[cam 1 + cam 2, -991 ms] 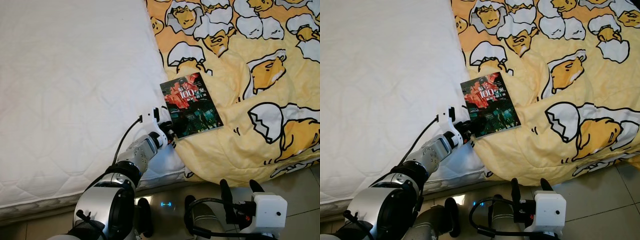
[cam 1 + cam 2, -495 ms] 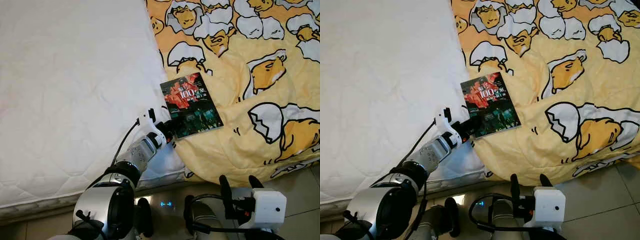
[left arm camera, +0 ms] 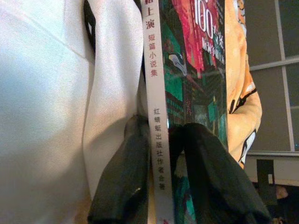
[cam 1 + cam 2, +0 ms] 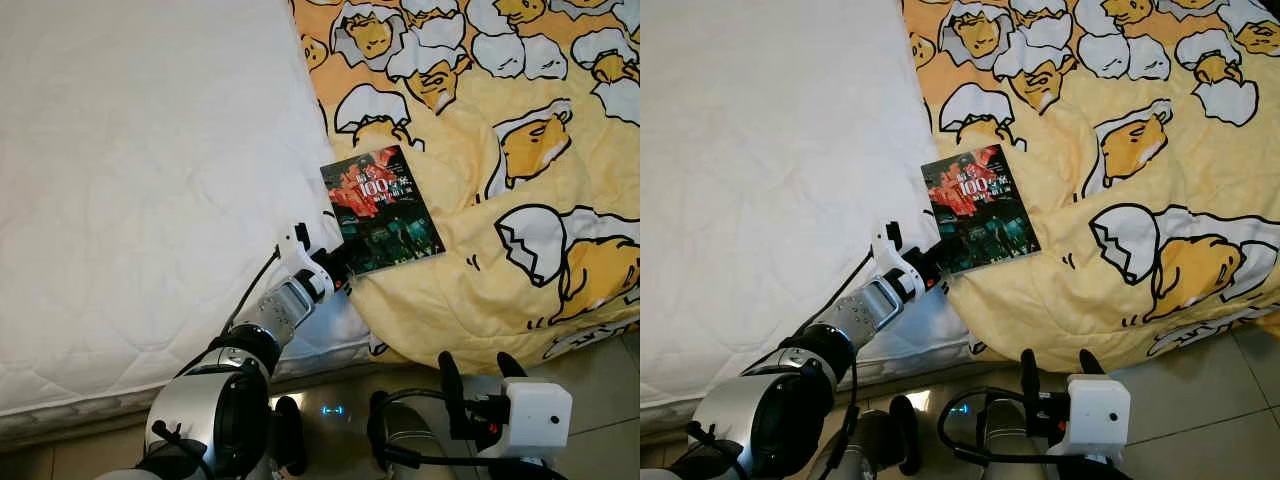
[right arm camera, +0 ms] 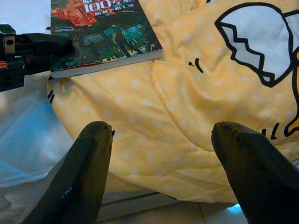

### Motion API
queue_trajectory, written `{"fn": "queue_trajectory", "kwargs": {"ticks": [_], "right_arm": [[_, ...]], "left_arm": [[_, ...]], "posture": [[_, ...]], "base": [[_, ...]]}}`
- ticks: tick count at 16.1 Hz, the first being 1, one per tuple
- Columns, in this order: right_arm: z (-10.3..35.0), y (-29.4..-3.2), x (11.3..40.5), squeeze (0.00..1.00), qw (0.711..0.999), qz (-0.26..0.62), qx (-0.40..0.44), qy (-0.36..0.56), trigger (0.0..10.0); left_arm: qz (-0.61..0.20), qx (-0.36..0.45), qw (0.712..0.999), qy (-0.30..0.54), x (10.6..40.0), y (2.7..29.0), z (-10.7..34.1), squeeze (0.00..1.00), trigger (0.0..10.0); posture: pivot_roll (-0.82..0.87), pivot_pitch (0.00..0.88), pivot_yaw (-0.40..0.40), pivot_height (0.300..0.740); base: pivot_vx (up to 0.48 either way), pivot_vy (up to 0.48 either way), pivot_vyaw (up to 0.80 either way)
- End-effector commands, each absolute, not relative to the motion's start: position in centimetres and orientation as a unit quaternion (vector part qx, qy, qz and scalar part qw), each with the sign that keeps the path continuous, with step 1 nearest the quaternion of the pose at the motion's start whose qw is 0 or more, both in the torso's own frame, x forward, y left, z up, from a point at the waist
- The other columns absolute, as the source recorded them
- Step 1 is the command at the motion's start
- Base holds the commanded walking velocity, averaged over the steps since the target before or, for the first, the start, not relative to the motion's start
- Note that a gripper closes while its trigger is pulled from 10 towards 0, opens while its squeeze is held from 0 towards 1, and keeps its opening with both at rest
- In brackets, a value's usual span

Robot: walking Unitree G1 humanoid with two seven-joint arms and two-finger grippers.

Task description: Clean up the room

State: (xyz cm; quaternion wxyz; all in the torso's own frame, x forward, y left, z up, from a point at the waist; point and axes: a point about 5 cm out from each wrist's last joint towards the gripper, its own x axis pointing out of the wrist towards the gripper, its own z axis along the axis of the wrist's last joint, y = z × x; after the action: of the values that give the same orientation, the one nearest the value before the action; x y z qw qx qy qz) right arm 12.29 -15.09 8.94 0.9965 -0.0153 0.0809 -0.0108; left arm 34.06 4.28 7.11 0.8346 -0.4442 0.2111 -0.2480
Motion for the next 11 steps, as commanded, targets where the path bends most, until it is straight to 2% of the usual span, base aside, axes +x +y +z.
{"fn": "queue_trajectory", "kwargs": {"ticks": [1, 4, 6, 8, 9, 10, 11], "right_arm": [[8.4, -15.2, 12.1, 0.15, 0.995, -0.015, -0.013, 0.093, 10.0], [8.4, -15.6, 12.7, 0.15, 0.996, -0.029, 0.010, 0.089, 10.0], [8.3, -16.9, 13.6, 0.15, 0.990, -0.080, 0.083, 0.085, 10.0], [8.4, -17.6, 15.1, 0.15, 0.991, -0.079, 0.078, 0.071, 10.0], [8.4, -17.7, 16.0, 0.14, 0.992, -0.077, 0.076, 0.065, 10.0], [8.6, -17.8, 17.0, 0.13, 0.993, -0.073, 0.075, 0.055, 10.0], [8.9, -17.9, 18.2, 0.13, 0.994, -0.066, 0.072, 0.042, 10.0]], "left_arm": [[-0.326, -0.492, 0.773, 0.230, 31.7, -3.8, 8.8, 0.00, 0.0], [-0.336, -0.499, 0.770, 0.212, 32.5, -3.2, 9.7, 0.00, 0.0], [-0.340, -0.518, 0.760, 0.195, 33.1, -2.7, 10.5, 0.00, 0.0], [-0.347, -0.523, 0.762, 0.162, 34.3, -1.9, 12.1, 0.00, 0.0], [-0.346, -0.516, 0.770, 0.143, 35.0, -0.9, 12.8, 0.00, 0.0], [-0.340, -0.485, 0.797, 0.118, 35.9, 0.8, 13.4, 0.00, 0.0], [-0.329, -0.420, 0.841, 0.087, 36.8, 3.0, 13.9, 0.00, 0.0]], "posture": [[-0.30, 0.254, 0.078, 0.740], [-0.28, 0.242, 0.078, 0.740], [-0.27, 0.229, 0.080, 0.740], [-0.23, 0.183, 0.086, 0.740], [-0.21, 0.165, 0.089, 0.740], [-0.18, 0.136, 0.094, 0.740], [-0.15, 0.110, 0.097, 0.740]], "base": [[0.000, 0.000, 0.00], [0.000, 0.000, 0.00], [0.000, 0.000, 0.00], [0.000, 0.000, 0.00], [0.000, 0.000, 0.00], [0.000, 0.000, 0.00], [0.000, 0.000, 0.00]]}}
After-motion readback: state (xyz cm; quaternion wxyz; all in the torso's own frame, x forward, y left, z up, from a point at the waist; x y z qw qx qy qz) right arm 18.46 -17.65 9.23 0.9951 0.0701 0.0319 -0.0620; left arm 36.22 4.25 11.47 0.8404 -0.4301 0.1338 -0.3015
